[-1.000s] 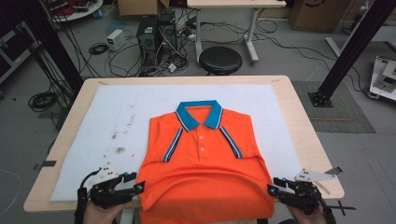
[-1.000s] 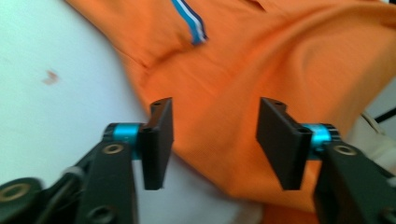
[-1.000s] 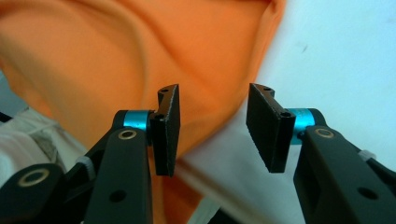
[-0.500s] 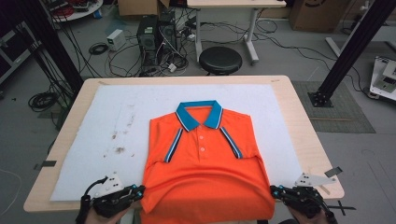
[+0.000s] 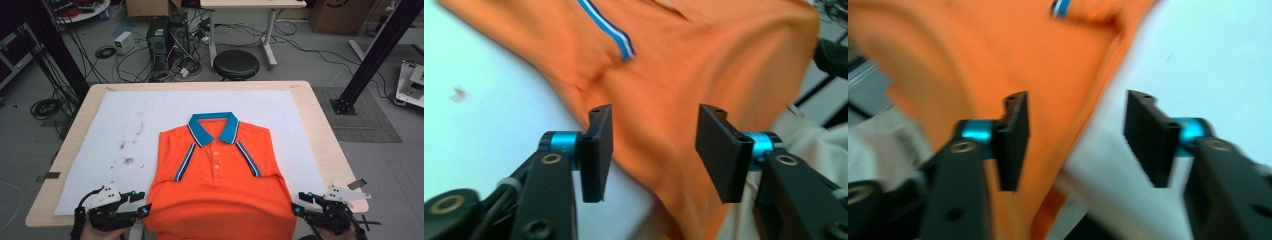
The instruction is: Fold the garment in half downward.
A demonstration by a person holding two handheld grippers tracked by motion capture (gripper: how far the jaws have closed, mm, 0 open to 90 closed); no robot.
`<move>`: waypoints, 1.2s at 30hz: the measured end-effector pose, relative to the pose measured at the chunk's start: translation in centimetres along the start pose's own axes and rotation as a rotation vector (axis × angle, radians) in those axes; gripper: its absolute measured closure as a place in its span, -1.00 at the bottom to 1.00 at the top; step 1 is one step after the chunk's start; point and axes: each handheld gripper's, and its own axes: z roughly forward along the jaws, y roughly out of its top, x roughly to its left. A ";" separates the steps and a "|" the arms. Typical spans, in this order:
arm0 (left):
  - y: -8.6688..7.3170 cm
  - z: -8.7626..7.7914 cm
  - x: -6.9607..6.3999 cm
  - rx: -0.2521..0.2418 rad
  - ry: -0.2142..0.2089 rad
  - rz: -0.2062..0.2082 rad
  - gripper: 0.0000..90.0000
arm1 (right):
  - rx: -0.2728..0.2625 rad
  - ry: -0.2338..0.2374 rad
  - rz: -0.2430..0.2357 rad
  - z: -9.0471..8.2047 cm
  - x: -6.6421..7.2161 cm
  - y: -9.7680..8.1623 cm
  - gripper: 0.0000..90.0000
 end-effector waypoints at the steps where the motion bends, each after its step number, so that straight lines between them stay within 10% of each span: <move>1: 0.4 0.0 0.1 -0.013 0.018 -0.008 0.01 | -0.010 -0.009 -0.001 0.1 -0.1 0.4 -0.08; 14: 4.7 1.5 3.5 -0.043 0.185 0.036 -0.13 | -0.076 -0.042 -0.012 3.4 -2.9 5.4 -0.34; 27: 9.5 5.9 8.3 -0.049 0.187 0.098 -0.14 | -0.021 -0.087 0.010 8.4 -5.6 9.5 -0.31; 36: 11.8 8.1 12.0 0.030 0.203 -0.012 -0.11 | -0.060 -0.158 0.001 8.8 -6.1 8.8 -0.28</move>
